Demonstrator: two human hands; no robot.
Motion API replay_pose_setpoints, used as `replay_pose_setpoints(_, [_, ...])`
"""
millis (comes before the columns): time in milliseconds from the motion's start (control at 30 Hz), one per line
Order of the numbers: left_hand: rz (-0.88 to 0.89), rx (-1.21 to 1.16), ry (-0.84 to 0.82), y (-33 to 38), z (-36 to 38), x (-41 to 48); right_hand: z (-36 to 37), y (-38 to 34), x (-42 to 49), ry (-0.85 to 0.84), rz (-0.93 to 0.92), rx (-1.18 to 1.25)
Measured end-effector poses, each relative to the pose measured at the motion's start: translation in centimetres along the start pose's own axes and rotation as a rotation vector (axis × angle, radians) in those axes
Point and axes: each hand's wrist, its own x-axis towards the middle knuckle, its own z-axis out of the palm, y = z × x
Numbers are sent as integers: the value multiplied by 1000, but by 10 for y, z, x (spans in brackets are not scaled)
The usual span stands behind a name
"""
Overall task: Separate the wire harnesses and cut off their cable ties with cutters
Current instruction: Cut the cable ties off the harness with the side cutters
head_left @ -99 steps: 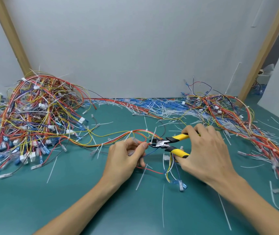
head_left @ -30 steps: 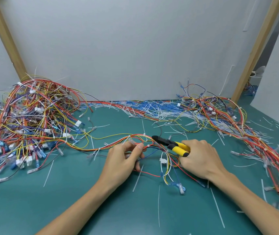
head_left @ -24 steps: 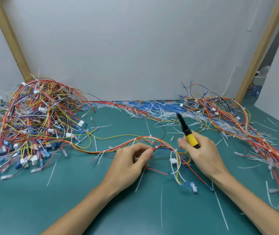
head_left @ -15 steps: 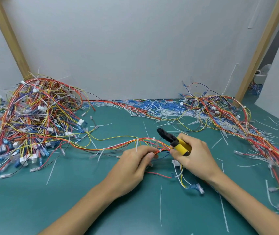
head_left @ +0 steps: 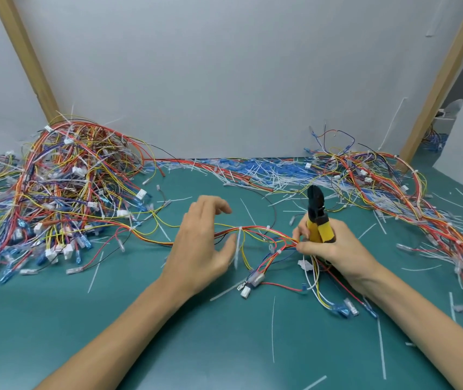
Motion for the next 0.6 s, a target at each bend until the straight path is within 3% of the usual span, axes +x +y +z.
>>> replay_pose_setpoints(100, [-70,-91,-111,-6,3,-1,-1,-2,-1,-34,6,-6])
replay_pose_setpoints(600, [-339,-556,-213,-6,0,3,5,-8,-3,-97,-32,-156])
